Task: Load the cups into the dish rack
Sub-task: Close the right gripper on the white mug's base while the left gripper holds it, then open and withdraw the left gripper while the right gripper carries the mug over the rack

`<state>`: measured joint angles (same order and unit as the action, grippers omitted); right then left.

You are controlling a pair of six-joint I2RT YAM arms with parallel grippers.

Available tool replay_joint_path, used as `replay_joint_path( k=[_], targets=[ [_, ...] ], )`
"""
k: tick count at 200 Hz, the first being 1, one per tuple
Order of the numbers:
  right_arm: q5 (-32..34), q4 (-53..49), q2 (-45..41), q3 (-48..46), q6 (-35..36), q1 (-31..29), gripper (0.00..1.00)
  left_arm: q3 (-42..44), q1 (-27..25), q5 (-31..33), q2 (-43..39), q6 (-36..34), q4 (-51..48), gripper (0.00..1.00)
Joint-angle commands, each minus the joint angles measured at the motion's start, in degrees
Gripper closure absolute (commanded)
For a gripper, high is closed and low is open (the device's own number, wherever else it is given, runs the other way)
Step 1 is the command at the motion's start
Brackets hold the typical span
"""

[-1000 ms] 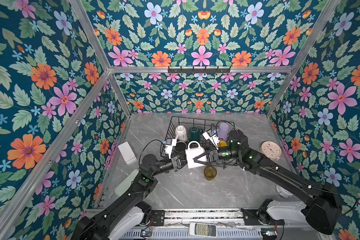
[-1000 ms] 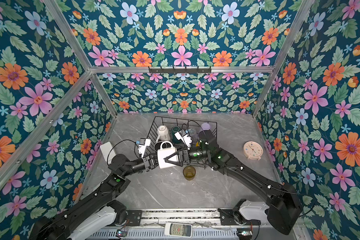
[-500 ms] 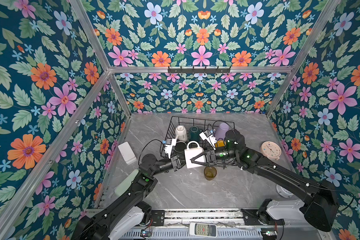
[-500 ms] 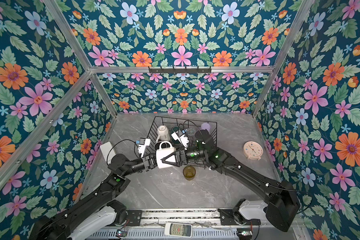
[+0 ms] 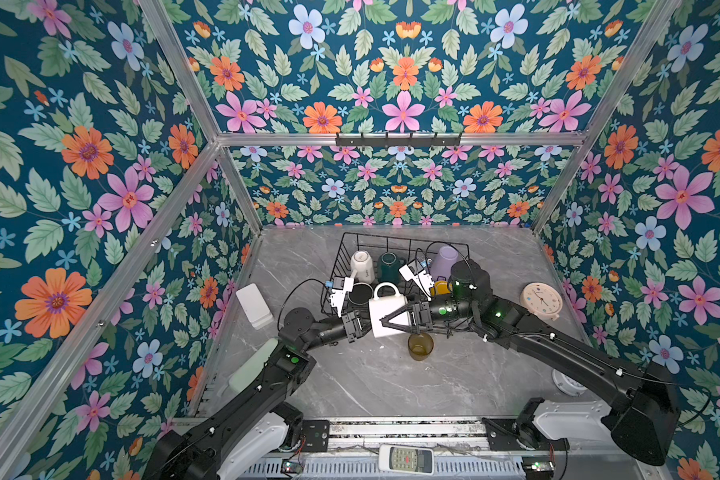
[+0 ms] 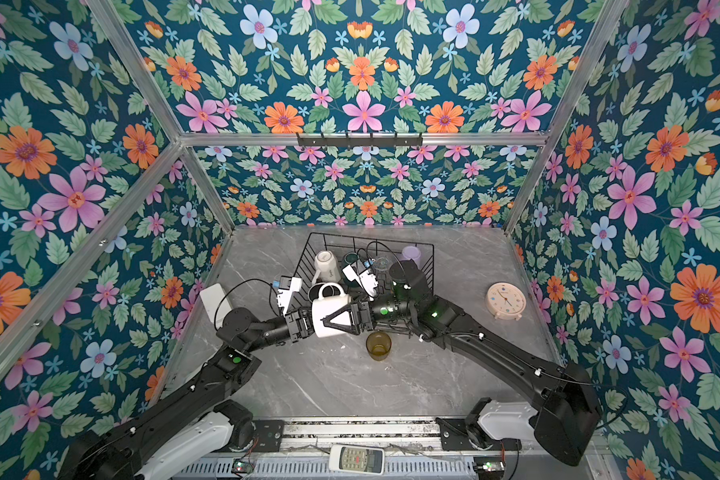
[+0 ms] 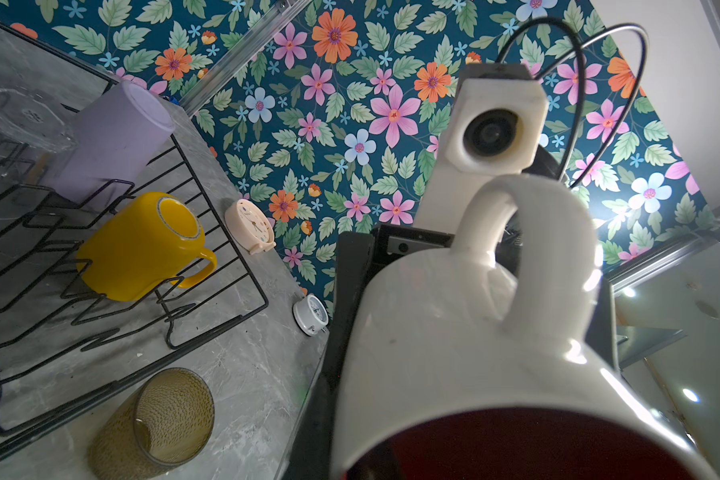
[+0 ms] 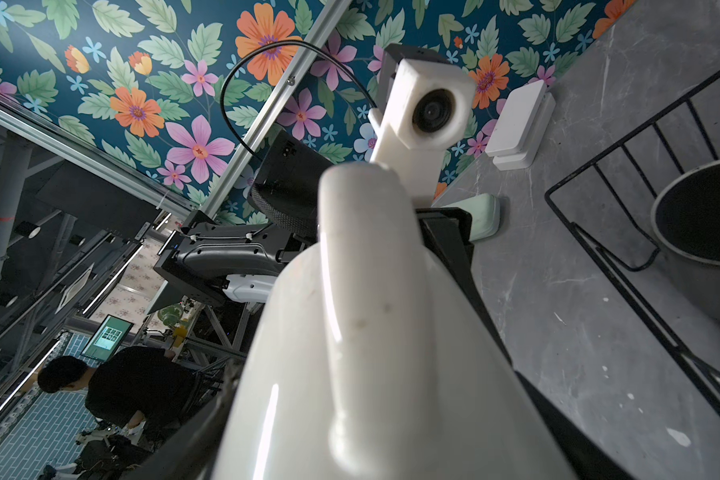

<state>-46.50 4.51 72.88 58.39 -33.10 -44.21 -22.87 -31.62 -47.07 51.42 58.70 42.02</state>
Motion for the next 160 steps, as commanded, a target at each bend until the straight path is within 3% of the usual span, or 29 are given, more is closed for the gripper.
replay_joint_path(
  k=[1, 8, 50, 73, 94, 126, 160],
  targets=[
    [8.00, -2.02, 0.22, 0.01, 1.31, -0.35, 0.91, -0.76, -0.29, 0.11, 0.00, -0.01, 4.09, 1.00],
    [8.05, -2.11, 0.16, 0.25, 1.29, -0.33, 1.00, -0.76, -0.29, 0.15, 0.00, -0.03, 3.97, 1.00],
    [9.29, -2.25, -1.22, 0.69, 0.78, -0.35, 1.00, -0.75, -0.26, 0.45, -0.17, -0.24, 3.01, 1.00],
    [10.34, -2.61, -2.36, 1.16, 0.59, -0.25, 1.00, -0.73, -0.25, 0.91, -0.78, -0.71, 1.32, 0.92],
    [10.85, -3.09, -3.25, 1.53, 0.55, -0.19, 1.00, -0.86, -0.21, 1.41, -1.28, -1.29, -0.37, 0.79],
    [11.81, -5.33, -5.32, 1.90, 0.59, 0.70, 1.00, -0.92, -0.20, 2.47, -2.25, -2.47, -3.06, 0.37],
    [14.16, -10.87, -9.20, 2.05, 2.11, 2.75, 1.00, -1.56, -0.20, 7.38, -5.83, -7.10, -10.67, 0.21]
  ],
)
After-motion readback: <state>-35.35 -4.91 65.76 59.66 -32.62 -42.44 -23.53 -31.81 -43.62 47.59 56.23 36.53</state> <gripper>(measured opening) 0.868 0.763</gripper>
